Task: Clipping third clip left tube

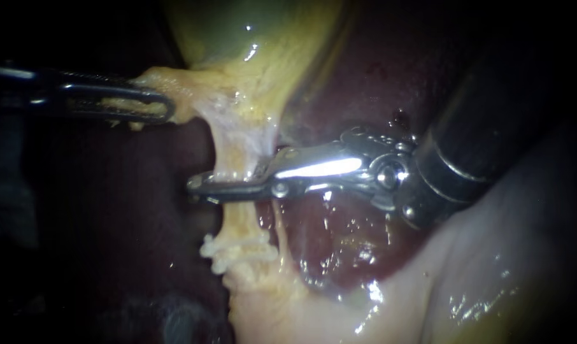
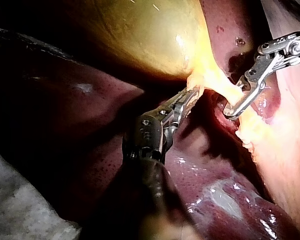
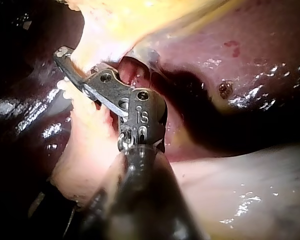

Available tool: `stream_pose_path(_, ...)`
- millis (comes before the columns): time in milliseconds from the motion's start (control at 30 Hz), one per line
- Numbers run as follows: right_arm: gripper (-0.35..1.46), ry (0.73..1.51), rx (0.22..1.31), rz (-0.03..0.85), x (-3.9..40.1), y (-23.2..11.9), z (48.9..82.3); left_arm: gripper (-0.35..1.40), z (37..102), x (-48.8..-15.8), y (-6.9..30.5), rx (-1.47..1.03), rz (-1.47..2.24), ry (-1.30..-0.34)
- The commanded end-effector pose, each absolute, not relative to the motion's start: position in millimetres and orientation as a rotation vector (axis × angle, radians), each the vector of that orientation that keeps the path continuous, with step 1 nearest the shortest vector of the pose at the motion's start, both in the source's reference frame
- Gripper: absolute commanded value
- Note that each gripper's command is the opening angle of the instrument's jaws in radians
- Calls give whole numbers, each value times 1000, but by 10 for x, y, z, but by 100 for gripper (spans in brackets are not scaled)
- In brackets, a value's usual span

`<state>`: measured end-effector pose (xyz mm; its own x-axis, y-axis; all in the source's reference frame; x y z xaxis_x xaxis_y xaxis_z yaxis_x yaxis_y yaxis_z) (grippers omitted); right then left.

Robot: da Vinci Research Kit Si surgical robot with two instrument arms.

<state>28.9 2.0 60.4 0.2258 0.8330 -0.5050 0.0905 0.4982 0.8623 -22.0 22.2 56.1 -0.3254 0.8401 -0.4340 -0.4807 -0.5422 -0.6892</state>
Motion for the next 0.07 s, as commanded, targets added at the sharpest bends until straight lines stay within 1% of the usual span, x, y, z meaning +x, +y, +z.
stream_pose_path(33, -35, 1256, 939, 632, 289, 19, 604, -35, 561, -220, 222, -999, 1959, -564)
stream_pose_path(67, -35, 1256, 939, 632, 289, 19, 605, -35, 561, -220, 222, -1002, 1964, -562)
